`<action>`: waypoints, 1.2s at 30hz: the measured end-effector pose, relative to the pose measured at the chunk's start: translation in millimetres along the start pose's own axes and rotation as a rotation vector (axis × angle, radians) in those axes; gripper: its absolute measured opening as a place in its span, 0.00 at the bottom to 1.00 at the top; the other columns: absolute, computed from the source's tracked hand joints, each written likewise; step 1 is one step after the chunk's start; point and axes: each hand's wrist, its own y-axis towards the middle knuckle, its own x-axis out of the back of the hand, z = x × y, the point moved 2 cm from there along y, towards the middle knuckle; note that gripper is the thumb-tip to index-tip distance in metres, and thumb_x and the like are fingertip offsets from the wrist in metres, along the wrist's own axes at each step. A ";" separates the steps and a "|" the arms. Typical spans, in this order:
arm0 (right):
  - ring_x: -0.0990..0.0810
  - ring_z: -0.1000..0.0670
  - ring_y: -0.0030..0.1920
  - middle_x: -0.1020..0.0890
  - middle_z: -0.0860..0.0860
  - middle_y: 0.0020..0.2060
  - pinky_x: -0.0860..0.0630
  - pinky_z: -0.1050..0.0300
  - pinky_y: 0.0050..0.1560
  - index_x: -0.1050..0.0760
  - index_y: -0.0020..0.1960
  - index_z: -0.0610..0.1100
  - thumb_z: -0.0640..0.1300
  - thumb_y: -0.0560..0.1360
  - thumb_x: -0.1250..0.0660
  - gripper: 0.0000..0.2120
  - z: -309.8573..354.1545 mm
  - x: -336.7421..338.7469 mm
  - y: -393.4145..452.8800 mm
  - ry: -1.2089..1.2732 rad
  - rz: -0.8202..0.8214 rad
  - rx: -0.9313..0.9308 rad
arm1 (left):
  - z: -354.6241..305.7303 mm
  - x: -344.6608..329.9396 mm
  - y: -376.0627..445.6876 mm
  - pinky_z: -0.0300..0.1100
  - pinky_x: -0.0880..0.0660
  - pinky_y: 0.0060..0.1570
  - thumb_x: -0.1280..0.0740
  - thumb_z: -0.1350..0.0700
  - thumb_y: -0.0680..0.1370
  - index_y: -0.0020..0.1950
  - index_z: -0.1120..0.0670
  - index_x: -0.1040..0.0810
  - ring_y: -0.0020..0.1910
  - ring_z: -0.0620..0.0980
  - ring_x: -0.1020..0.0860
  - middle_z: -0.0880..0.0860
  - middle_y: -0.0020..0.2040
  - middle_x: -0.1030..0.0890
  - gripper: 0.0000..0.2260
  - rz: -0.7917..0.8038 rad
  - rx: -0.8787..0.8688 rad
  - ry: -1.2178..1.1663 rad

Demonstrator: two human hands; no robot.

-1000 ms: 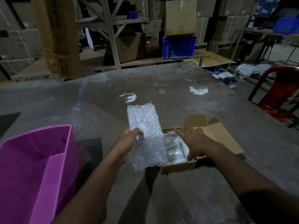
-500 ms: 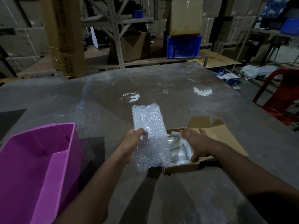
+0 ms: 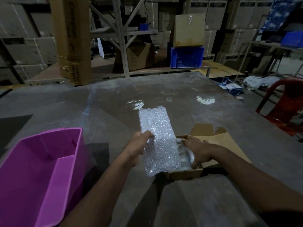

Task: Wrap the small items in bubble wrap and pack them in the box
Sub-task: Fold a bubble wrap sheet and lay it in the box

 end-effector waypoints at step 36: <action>0.16 0.45 0.58 0.16 0.45 0.58 0.19 0.45 0.59 0.28 0.68 0.44 0.31 0.72 0.26 0.27 12.8 28.5 -41.0 1.503 -0.491 0.256 | 3.3 -69.2 33.4 0.45 0.18 0.49 0.27 0.70 0.74 0.77 0.48 0.38 0.53 0.47 0.15 0.54 0.56 0.16 0.37 0.078 -0.338 -0.081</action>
